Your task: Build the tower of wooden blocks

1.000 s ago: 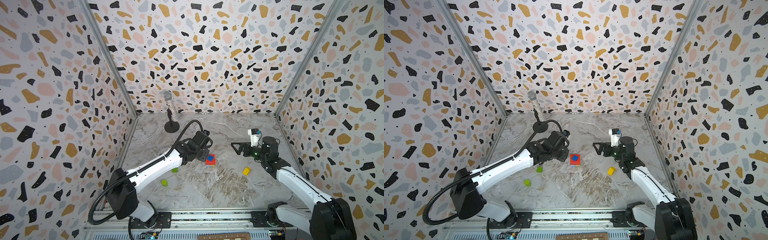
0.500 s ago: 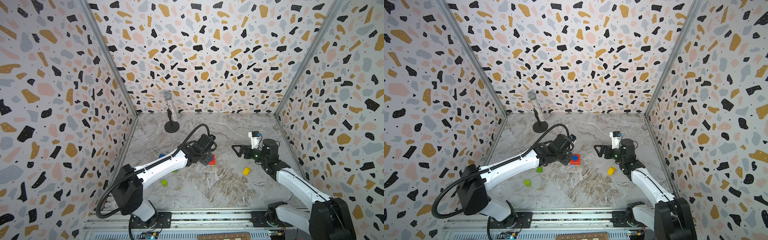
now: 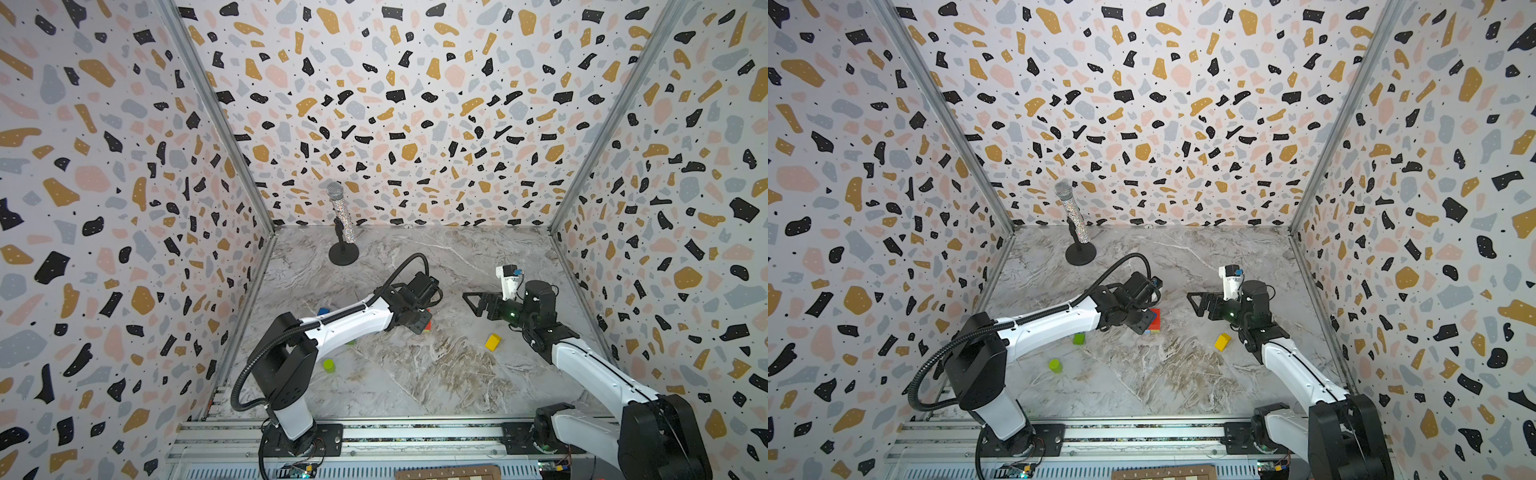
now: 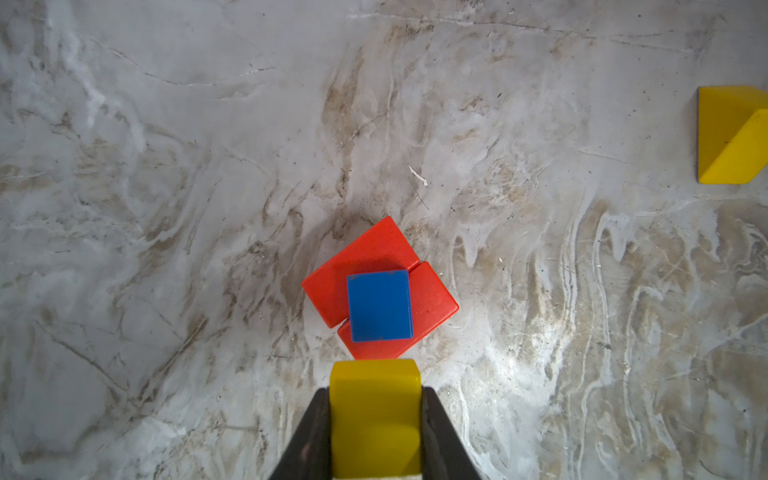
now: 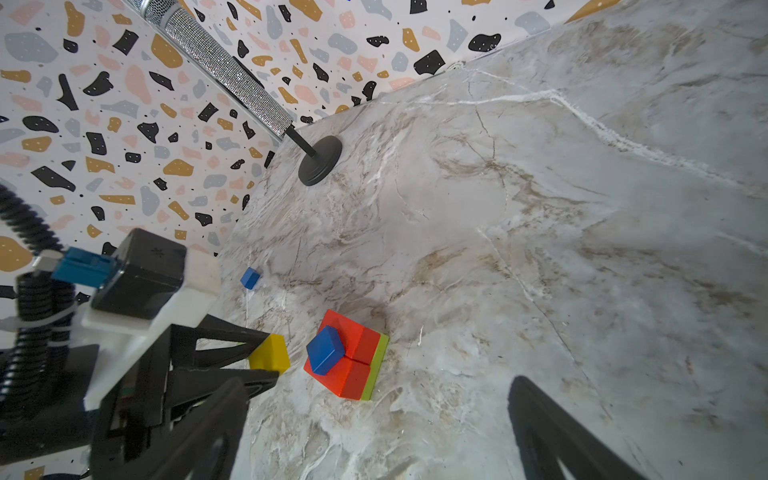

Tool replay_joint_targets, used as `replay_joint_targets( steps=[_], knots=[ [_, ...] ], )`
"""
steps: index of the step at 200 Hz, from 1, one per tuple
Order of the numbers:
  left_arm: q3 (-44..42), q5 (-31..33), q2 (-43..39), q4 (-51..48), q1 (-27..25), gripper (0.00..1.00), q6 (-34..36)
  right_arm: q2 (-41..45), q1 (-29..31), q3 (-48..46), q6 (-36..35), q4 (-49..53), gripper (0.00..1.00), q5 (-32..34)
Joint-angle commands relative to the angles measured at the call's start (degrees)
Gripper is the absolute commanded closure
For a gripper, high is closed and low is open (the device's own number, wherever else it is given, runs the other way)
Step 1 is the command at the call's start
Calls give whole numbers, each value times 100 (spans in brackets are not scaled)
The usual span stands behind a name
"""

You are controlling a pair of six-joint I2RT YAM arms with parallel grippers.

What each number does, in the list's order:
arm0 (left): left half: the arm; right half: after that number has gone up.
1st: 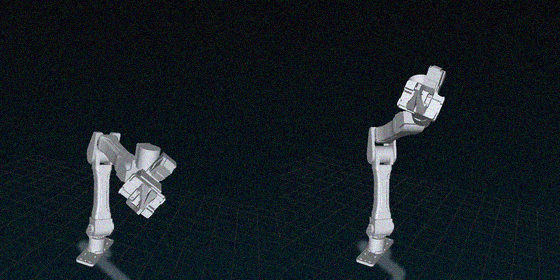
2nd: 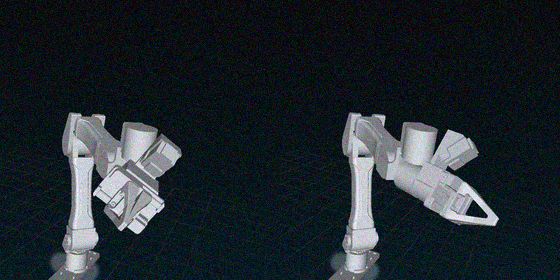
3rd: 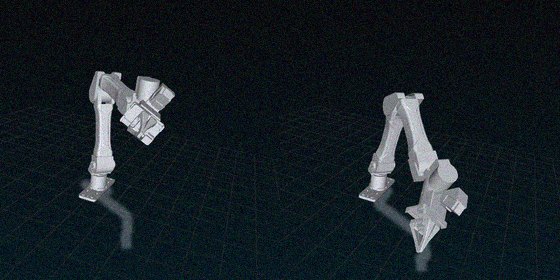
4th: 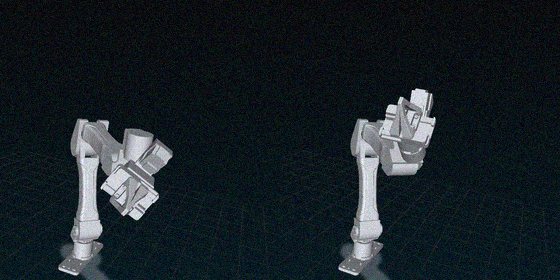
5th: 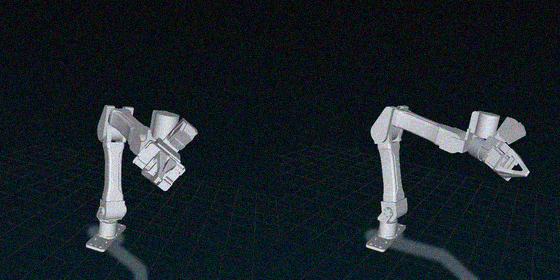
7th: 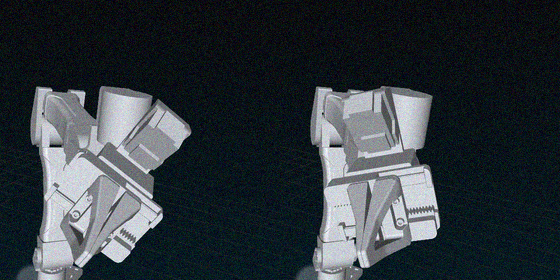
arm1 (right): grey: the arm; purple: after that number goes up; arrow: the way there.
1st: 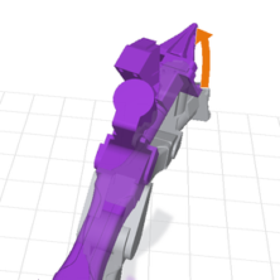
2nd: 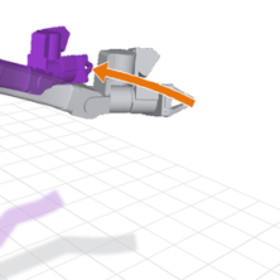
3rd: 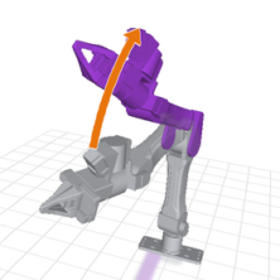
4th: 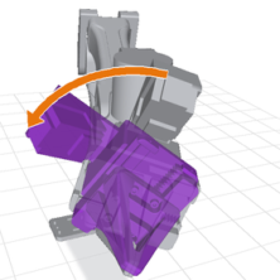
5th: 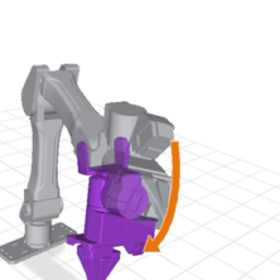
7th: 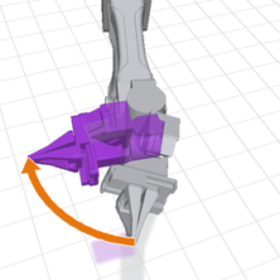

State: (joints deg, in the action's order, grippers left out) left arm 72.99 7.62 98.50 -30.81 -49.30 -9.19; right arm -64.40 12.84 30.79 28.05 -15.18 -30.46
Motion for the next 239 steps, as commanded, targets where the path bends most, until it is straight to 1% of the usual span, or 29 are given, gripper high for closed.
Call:
replay_joint_targets(
  steps=[1,45,239],
  knots=[
    [236,-113,106,102,-32,72,-23,84,-21,-11,50,-200,1,-96],
    [368,-154,246,120,-37,72,-46,82,-22,-39,65,-248,1,-122],
    [604,81,616,132,-42,73,-45,112,-27,-49,77,-264,1,-167]
  ],
)
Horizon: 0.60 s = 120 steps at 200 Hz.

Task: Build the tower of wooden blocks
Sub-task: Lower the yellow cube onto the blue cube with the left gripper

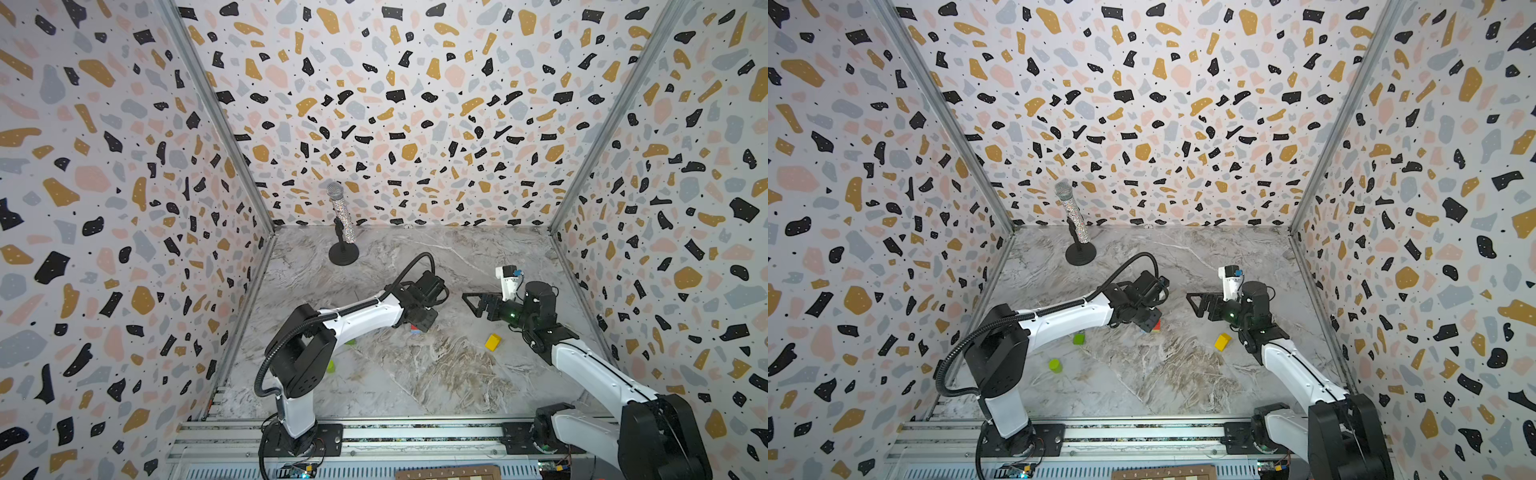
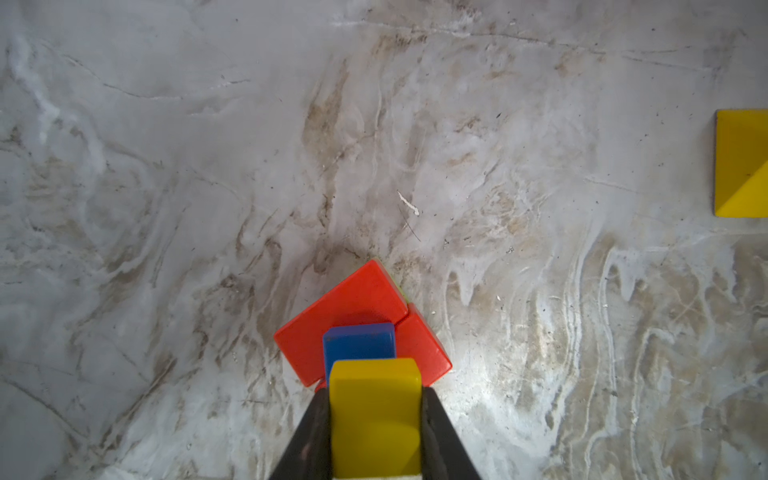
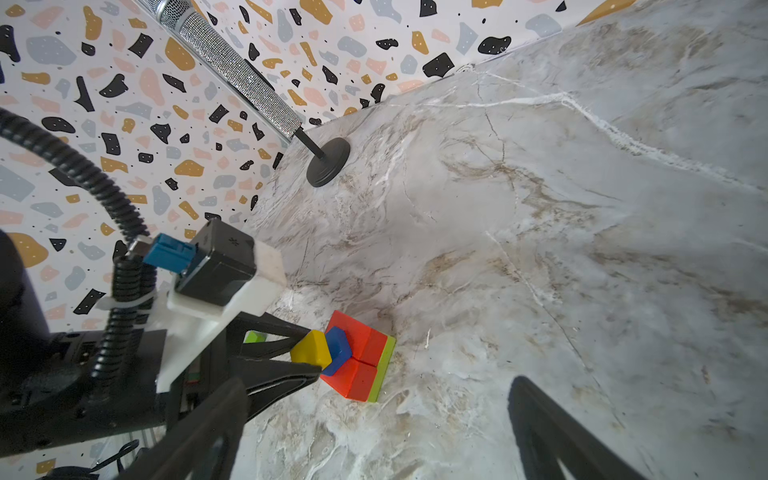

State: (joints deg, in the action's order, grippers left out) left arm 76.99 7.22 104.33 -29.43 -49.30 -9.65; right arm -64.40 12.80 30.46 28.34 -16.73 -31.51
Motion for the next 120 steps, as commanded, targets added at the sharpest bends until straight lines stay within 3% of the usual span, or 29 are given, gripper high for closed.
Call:
replay_joint_targets(
  steps=[1,120],
  knots=[
    [208,121,33,-8,-39,73,0,112,-23,-15,49,-105,1,-60],
    [214,98,166,-34,-34,73,-9,113,-22,-57,58,-133,1,-75]
  ],
)
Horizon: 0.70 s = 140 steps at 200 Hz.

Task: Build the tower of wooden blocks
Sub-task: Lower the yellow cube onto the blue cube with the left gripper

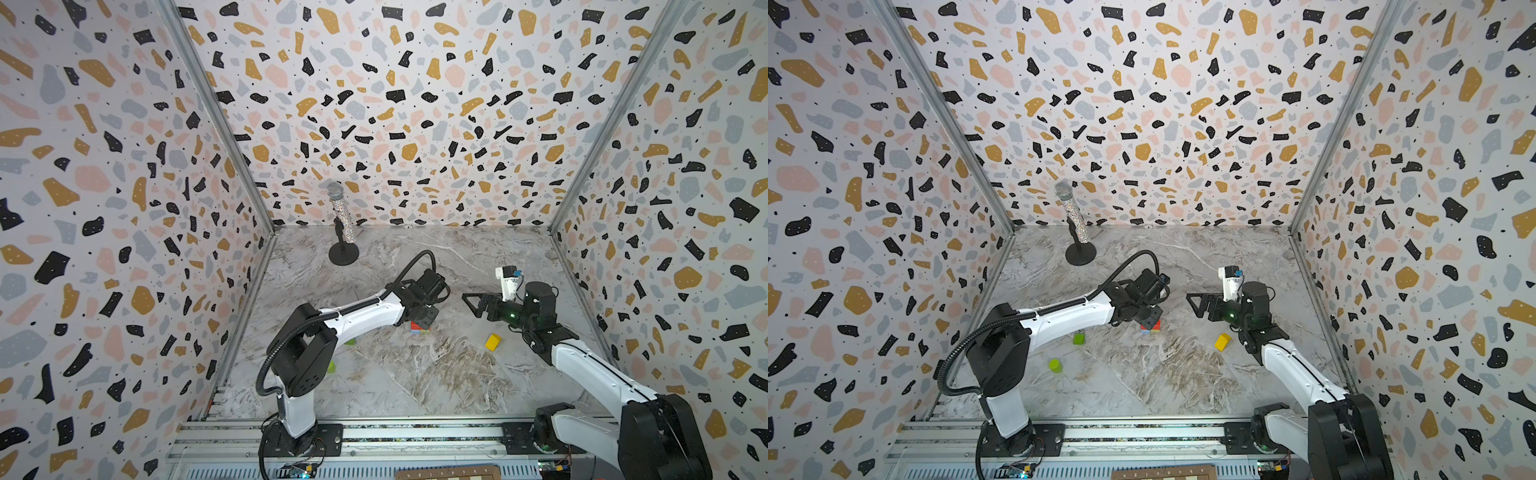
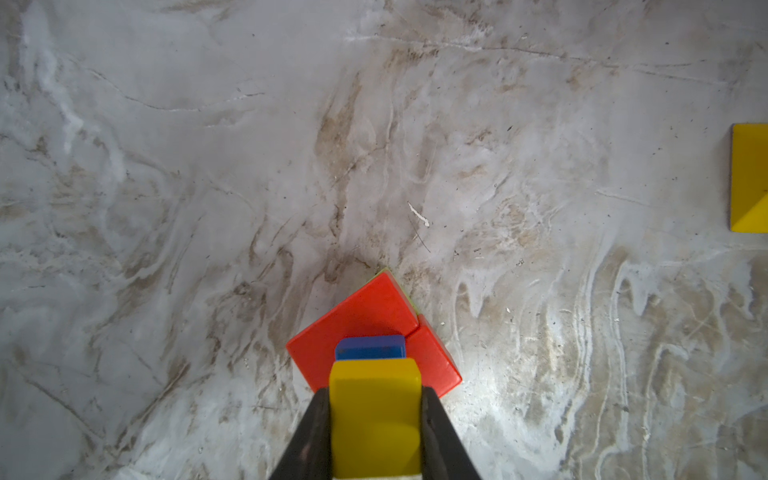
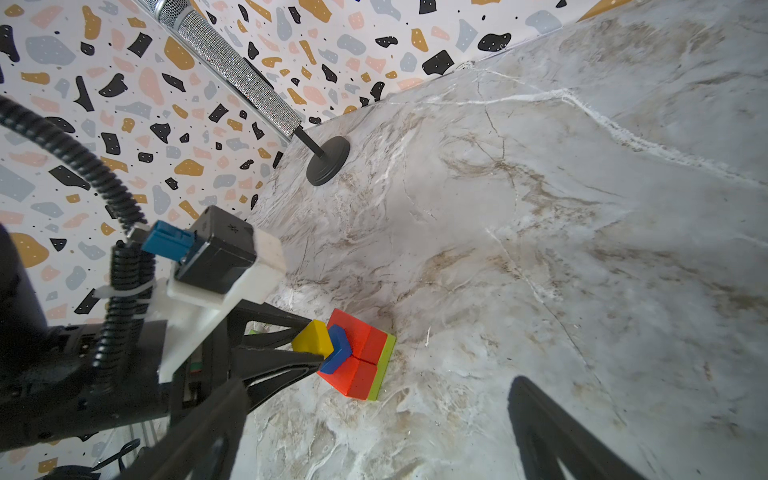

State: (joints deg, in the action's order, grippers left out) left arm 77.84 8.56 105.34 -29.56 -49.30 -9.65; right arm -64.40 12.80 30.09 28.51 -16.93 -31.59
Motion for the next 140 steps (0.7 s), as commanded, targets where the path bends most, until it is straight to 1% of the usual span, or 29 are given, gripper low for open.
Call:
replay_joint_targets(
  steps=[1,140],
  knots=[
    [132,-37,66,-22,-31,73,-6,117,-23,-20,40,-111,1,-66],
    [21,-36,41,46,70,73,-119,167,-23,-58,49,-175,1,-44]
  ],
)
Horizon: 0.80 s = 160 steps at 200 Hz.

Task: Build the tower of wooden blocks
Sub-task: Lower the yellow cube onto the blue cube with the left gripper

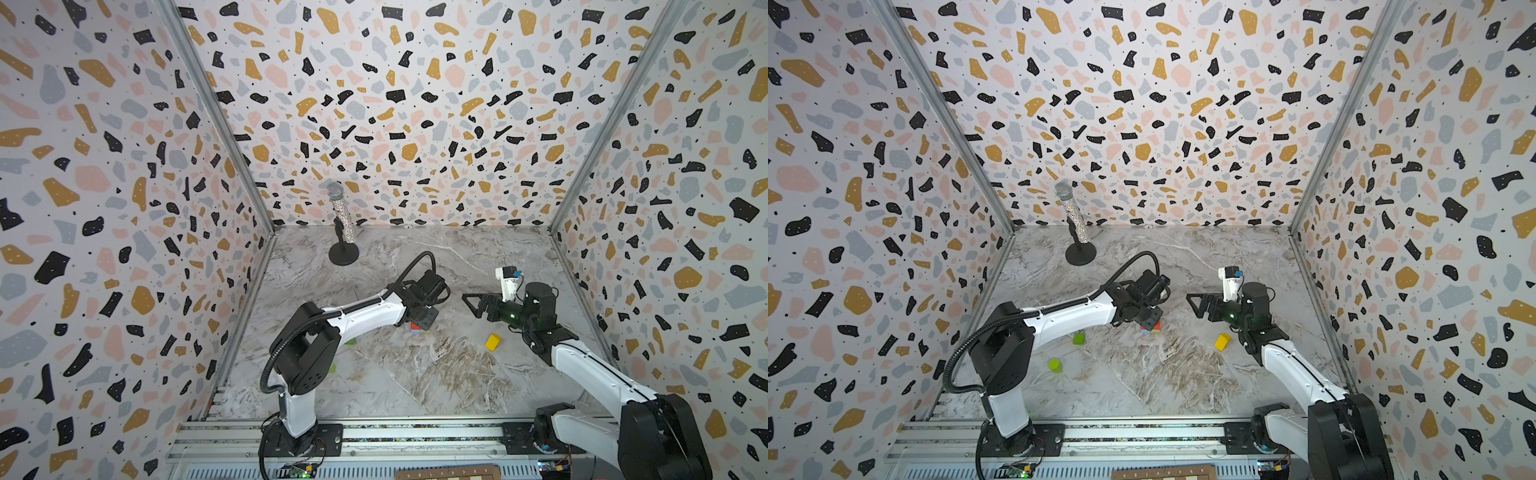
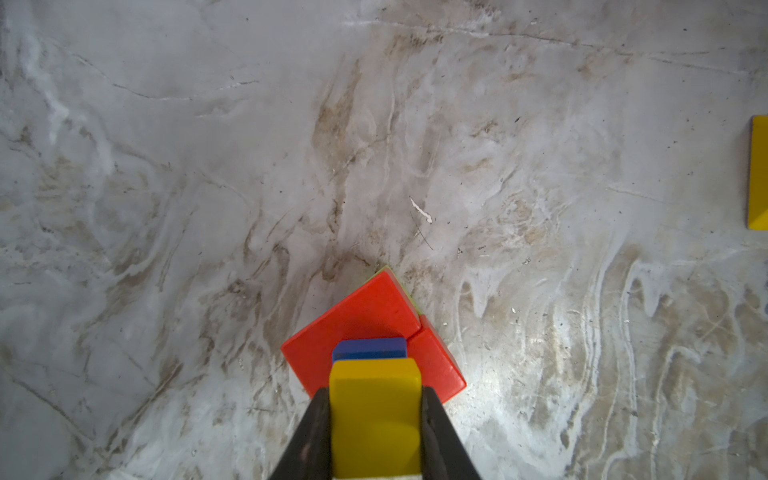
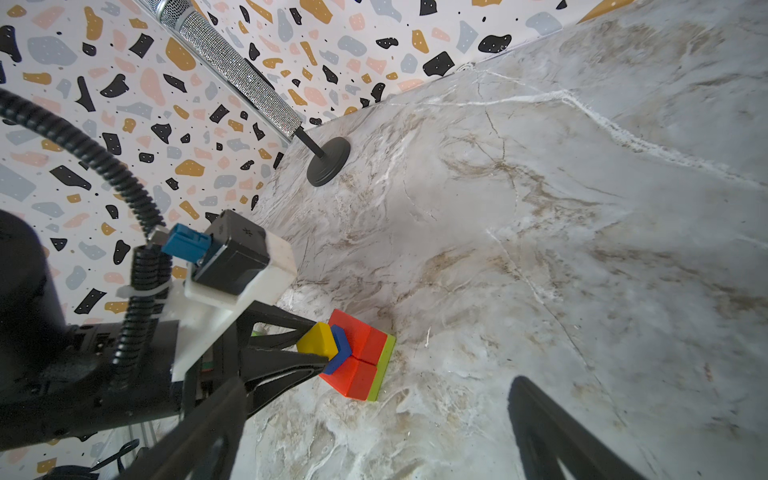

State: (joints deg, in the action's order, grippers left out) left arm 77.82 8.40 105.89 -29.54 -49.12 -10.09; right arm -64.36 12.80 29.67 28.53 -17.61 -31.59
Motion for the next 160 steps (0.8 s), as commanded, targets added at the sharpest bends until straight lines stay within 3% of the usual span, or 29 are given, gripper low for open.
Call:
replay_joint_targets(
  steps=[1,160],
  knots=[
    [27,-22,-14,45,57,73,-78,161,-23,-20,47,-109,1,-46],
    [-73,-130,-77,97,126,65,-159,152,-22,-22,47,-116,1,-66]
  ],
)
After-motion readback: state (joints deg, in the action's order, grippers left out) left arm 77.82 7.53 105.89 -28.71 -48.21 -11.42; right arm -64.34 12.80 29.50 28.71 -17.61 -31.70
